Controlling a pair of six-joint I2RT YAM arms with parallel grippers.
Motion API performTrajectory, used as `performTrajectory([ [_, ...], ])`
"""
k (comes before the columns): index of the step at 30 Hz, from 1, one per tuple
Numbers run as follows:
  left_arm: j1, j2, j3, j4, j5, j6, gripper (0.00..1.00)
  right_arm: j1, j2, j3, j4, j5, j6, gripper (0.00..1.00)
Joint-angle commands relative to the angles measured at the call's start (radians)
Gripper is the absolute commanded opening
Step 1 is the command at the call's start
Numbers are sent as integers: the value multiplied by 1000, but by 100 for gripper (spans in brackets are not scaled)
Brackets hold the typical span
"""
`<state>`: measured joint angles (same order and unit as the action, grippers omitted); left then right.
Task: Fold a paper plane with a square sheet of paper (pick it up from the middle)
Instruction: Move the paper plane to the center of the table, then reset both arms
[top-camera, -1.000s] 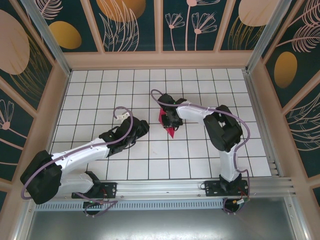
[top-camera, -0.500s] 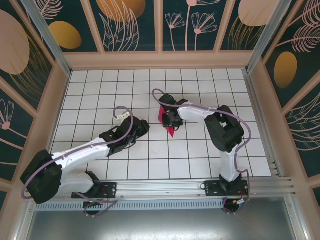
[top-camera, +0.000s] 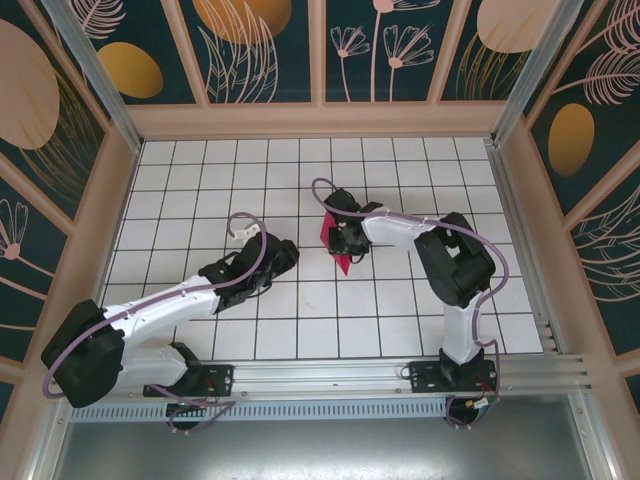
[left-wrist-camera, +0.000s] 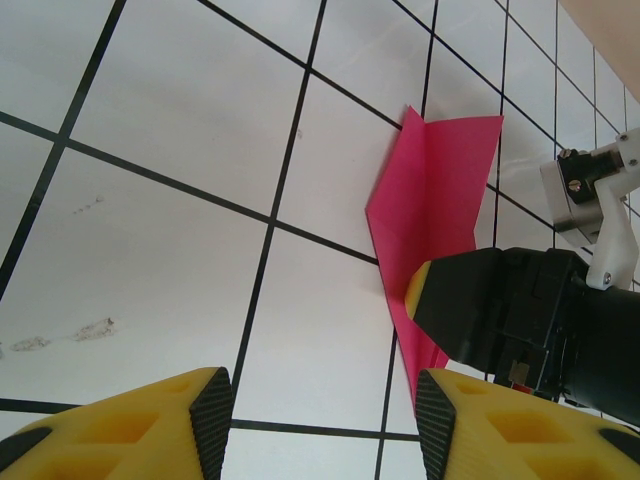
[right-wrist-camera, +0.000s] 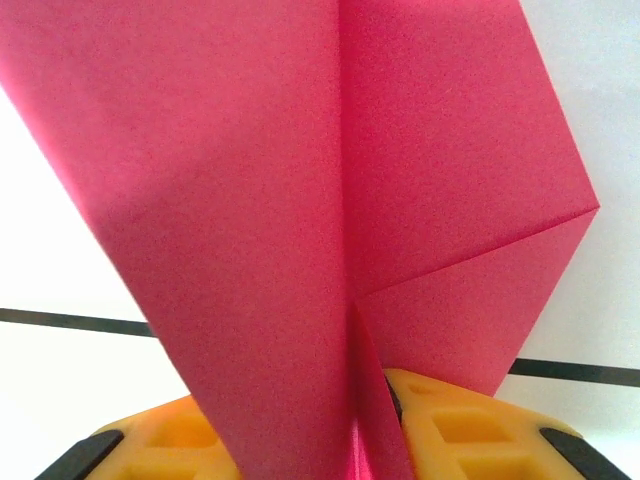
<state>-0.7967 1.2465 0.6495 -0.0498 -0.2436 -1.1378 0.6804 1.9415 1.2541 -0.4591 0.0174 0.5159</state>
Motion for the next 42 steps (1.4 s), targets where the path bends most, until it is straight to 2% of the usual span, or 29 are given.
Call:
performTrajectory([
  [1,7,2,32,-10,-2,3,55,1,-35,3,-32,-7,22,35],
  [7,6,2,36,-5,-6,10,55,0,-146,50,-65,14,16,45],
  [13,8,13,46,-7,-4,17,56,-5,-250,51,-71,60,5,51],
  [17,6,11,56,-10,-15,33,57,-9,-372,7,-24,200,-14,52],
  [22,7,-18,65,-30,-71,66,59,-46,-653,-179,159,462,-49,62],
  [25,8,-53,70,-59,-150,95,70,-102,-782,-310,279,624,-87,70],
  [26,6,-68,74,-73,-187,110,75,-127,-811,-358,322,667,-101,73],
  [29,7,-109,84,-113,-318,164,98,-249,-838,-484,451,712,-193,75],
  [32,8,-134,89,-117,-475,259,99,-371,-800,-560,527,637,-286,75],
  [35,23,-132,90,-124,-669,341,99,-434,-751,-642,659,604,-395,76],
  [37,48,-128,85,-112,-770,406,99,-480,-727,-708,784,529,-430,76],
  [39,92,-132,68,-69,-832,496,99,-520,-717,-743,860,425,-456,75],
  [42,192,-129,13,26,-844,609,99,-565,-682,-808,1046,355,-521,76],
])
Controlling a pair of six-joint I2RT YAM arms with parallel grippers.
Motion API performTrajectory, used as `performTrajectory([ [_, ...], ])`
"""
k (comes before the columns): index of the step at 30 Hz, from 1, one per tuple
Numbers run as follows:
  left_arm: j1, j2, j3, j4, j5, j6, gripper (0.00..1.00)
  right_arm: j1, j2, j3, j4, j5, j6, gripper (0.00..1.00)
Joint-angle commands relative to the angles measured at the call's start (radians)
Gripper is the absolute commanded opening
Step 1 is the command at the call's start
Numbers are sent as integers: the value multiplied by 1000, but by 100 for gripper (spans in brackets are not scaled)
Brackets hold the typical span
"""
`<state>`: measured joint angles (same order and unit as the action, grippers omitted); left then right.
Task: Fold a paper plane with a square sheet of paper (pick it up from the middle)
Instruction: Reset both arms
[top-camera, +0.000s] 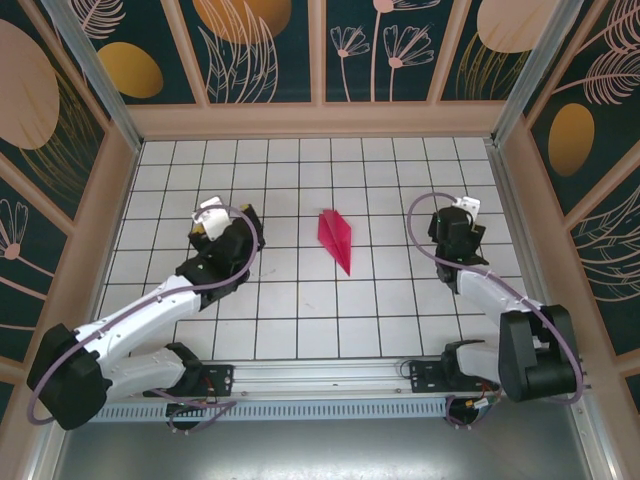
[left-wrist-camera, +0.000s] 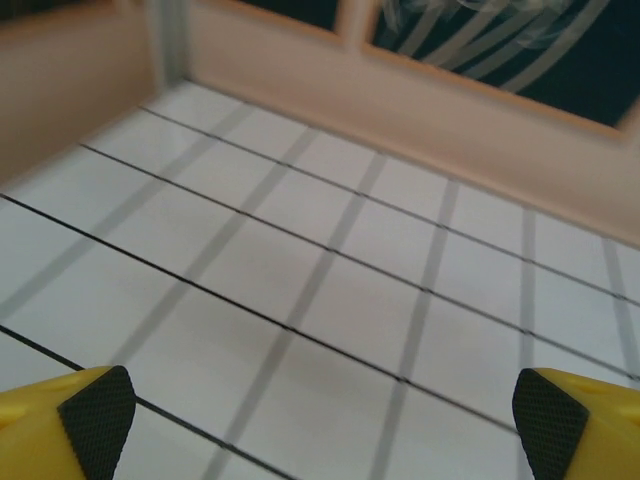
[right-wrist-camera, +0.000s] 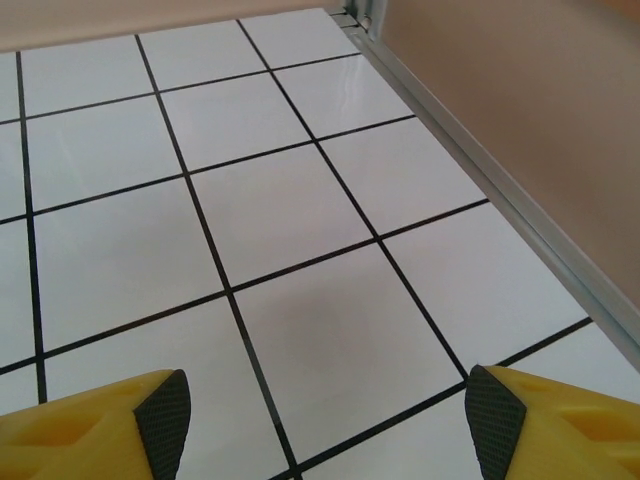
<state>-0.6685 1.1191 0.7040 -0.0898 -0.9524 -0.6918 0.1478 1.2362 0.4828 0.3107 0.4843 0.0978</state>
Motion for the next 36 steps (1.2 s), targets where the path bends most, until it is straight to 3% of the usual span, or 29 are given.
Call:
performTrajectory([
  [1,86,-1,-51,75,-156,175,99,-50,38,-54,326,-147,-118,75],
  [4,128,-3,-137,260,-194,330,99,-119,69,-127,515,-290,-87,75],
  [6,146,6,-222,444,-138,454,99,-147,108,-180,667,-377,-80,75],
  [11,177,68,-318,711,-23,609,99,-180,304,-265,975,-501,-87,75],
  [17,213,161,-409,1055,94,749,99,-198,304,-246,925,-552,-84,76],
  [18,229,179,-419,1098,127,752,99,-197,305,-245,931,-549,-84,80],
  [19,245,197,-431,1140,153,748,99,-194,303,-246,926,-543,-85,98],
  [22,313,263,-477,1281,230,703,99,-189,305,-246,929,-528,-87,99],
  [25,350,267,-454,1209,355,698,99,-186,304,-247,931,-518,-86,99],
  [30,387,223,-490,1218,471,693,99,-180,305,-251,938,-495,-85,99],
  [33,400,246,-515,1312,474,755,99,-179,305,-251,936,-493,-86,99],
  [36,415,272,-484,1286,528,785,99,-180,305,-250,936,-495,-86,99],
])
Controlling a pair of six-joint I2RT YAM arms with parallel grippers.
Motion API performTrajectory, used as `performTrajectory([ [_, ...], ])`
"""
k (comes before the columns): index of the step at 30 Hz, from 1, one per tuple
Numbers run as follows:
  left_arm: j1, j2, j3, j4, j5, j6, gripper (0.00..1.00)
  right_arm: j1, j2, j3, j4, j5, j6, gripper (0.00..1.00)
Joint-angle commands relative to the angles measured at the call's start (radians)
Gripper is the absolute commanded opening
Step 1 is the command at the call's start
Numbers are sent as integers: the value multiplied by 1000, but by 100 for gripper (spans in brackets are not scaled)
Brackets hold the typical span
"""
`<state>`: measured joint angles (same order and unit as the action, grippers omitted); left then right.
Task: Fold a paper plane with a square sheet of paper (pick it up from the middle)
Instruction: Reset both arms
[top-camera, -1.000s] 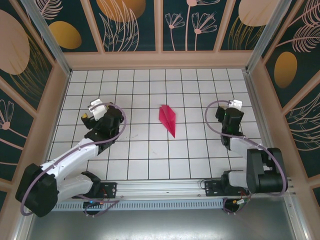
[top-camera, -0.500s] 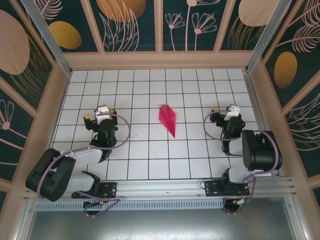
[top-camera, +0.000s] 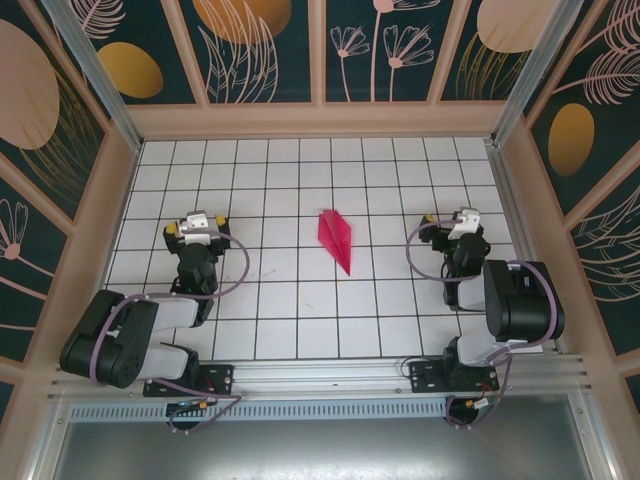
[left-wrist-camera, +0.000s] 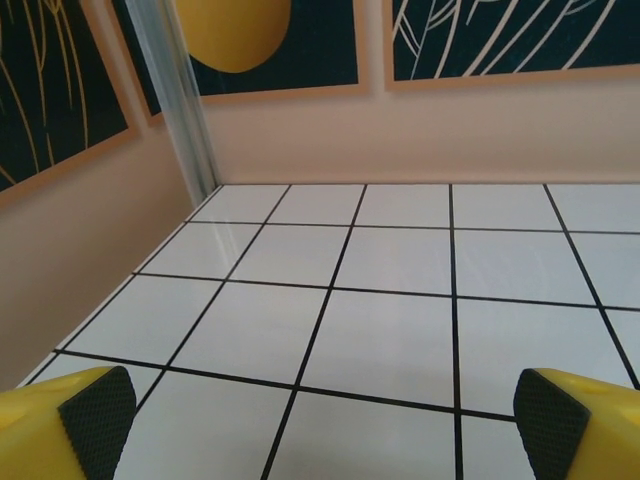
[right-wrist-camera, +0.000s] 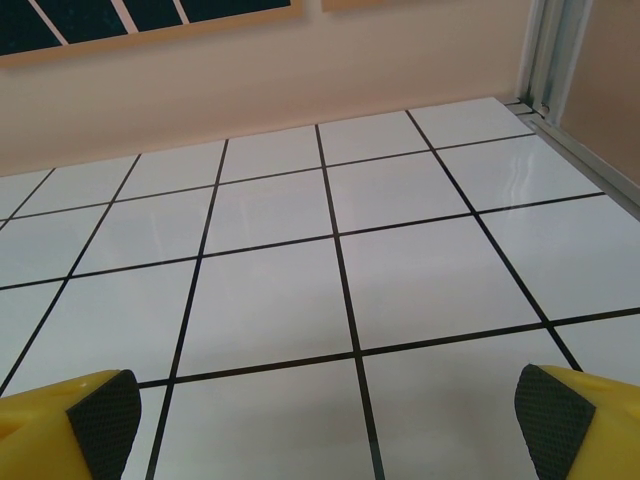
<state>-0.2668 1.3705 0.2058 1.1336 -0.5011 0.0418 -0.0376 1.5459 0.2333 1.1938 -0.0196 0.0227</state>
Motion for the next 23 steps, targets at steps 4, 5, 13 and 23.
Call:
performTrajectory([
  [4,80,95,-1,194,71,7,99,6,-4,0,51,9,-10,99],
  [5,109,83,11,144,103,-30,99,6,-5,0,52,8,-10,99],
  [13,230,174,3,234,183,-154,99,5,-4,0,52,6,-10,99],
  [23,230,154,1,202,179,-152,99,4,-5,1,50,4,-10,99],
])
